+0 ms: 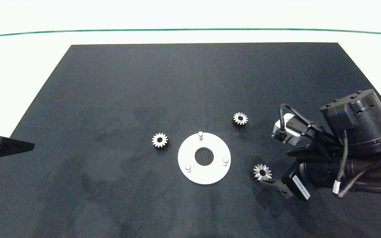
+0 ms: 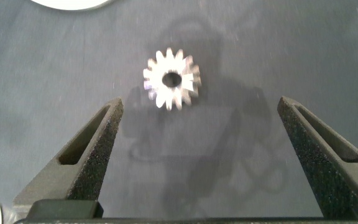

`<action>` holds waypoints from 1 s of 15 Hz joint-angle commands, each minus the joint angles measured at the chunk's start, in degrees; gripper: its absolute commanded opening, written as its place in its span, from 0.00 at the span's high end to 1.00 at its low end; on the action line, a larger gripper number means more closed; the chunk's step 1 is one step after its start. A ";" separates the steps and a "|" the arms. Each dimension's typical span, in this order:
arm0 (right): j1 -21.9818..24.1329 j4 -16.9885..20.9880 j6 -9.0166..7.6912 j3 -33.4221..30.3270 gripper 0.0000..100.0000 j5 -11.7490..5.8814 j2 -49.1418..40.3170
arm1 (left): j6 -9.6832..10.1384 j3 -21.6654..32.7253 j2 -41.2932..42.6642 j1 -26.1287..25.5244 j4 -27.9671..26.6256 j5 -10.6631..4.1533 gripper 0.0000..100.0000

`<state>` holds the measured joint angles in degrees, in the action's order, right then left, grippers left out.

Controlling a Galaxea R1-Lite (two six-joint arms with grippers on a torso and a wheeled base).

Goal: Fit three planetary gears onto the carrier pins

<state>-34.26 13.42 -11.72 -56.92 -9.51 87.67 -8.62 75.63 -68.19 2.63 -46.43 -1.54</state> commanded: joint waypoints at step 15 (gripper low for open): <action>-3.45 0.03 0.03 -3.11 0.15 -3.94 9.00 | -0.08 -0.22 0.96 0.09 -0.06 -0.05 0.00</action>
<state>-37.71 13.40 -11.61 -60.22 -13.39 96.81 -8.66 75.44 -67.56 2.69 -46.25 -1.54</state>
